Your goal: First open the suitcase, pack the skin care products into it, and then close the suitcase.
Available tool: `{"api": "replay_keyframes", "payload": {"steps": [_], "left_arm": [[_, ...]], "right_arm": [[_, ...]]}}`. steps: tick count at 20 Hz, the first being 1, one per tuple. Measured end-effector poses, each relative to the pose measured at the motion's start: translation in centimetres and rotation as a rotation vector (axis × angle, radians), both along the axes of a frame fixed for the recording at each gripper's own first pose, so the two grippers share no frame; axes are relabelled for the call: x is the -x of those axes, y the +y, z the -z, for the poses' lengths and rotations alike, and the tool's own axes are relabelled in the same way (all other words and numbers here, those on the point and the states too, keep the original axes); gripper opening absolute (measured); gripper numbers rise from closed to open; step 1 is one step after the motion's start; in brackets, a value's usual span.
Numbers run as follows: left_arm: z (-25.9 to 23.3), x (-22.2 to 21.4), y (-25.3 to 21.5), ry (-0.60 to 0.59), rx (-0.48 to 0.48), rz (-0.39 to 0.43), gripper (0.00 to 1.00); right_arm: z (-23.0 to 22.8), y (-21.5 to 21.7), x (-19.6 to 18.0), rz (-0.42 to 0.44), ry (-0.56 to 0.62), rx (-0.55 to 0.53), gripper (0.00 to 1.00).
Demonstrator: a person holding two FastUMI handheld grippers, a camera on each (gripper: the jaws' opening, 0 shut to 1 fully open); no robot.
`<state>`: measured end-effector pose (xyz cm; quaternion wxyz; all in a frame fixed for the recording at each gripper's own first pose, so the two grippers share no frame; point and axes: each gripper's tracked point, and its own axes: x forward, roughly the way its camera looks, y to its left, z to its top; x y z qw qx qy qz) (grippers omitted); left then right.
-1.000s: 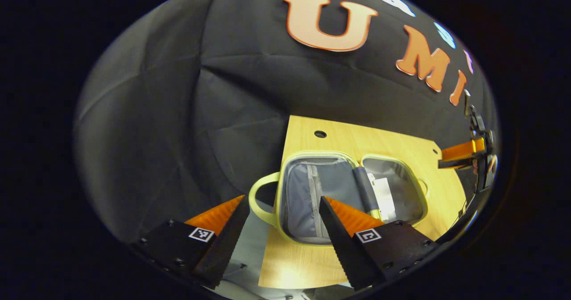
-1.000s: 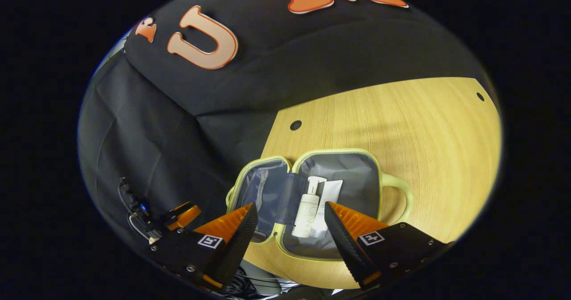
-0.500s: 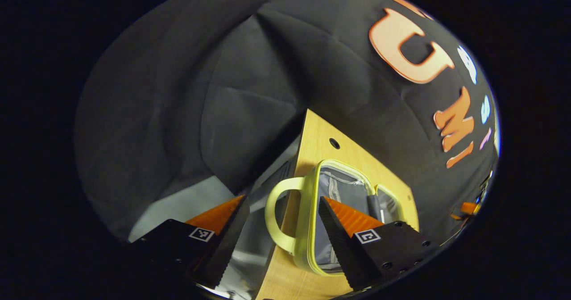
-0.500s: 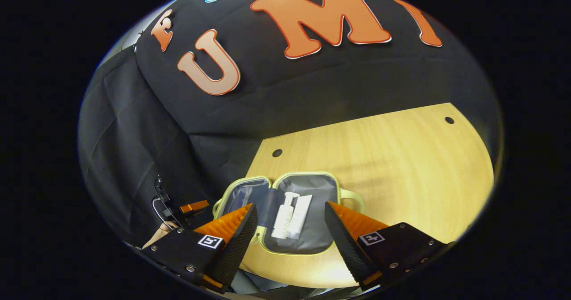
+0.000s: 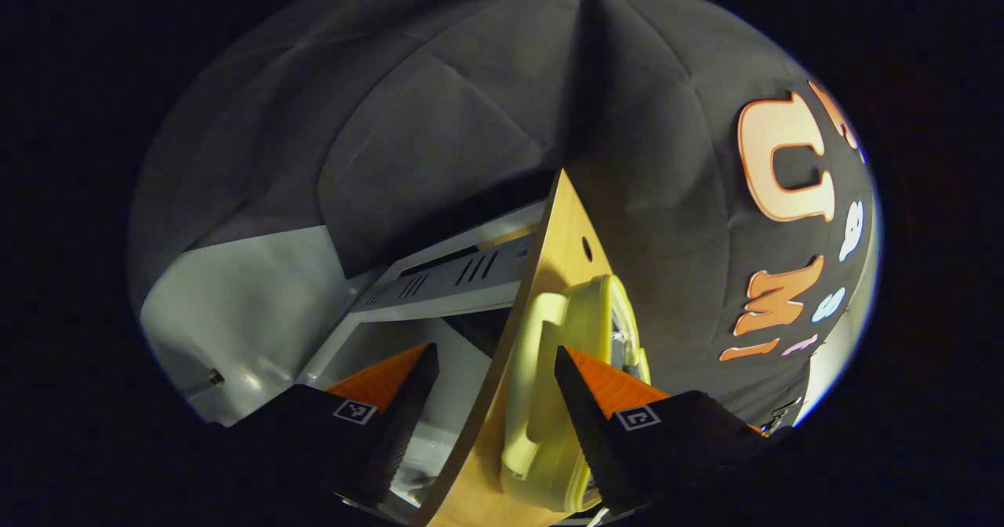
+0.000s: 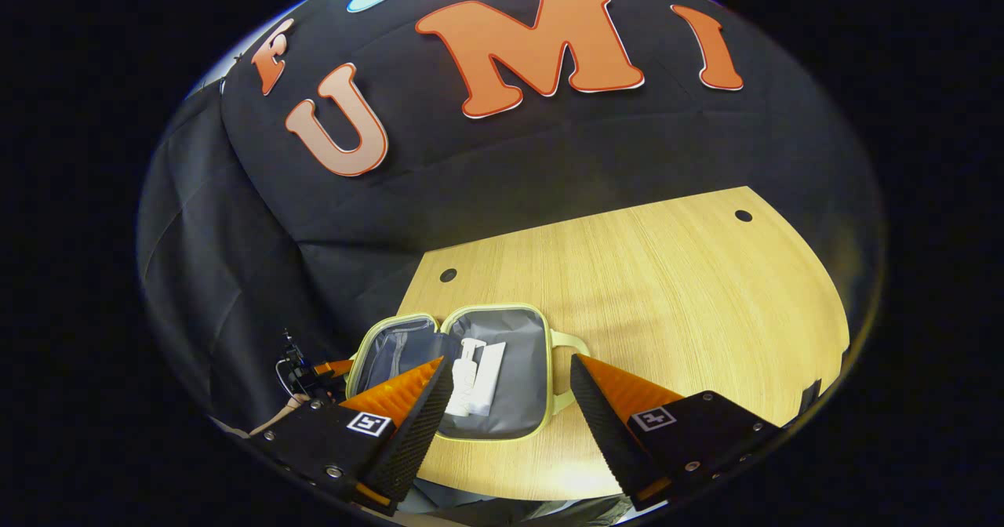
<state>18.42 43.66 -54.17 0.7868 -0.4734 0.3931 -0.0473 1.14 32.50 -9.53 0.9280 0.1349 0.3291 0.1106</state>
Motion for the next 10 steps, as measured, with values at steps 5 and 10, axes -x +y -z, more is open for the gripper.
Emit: {"api": "replay_keyframes", "payload": {"steps": [5,10], "left_arm": [[-1.2,-0.5,-0.6,0.020,-0.116,0.044,0.12],[-8.3,-0.9,-1.7,-0.137,-0.244,0.111,0.06]], "right_arm": [[0.1,0.2,0.6,-0.016,0.005,-0.020,0.95],[0.1,-0.3,1.3,-0.033,-0.003,-0.032,0.95]]}}
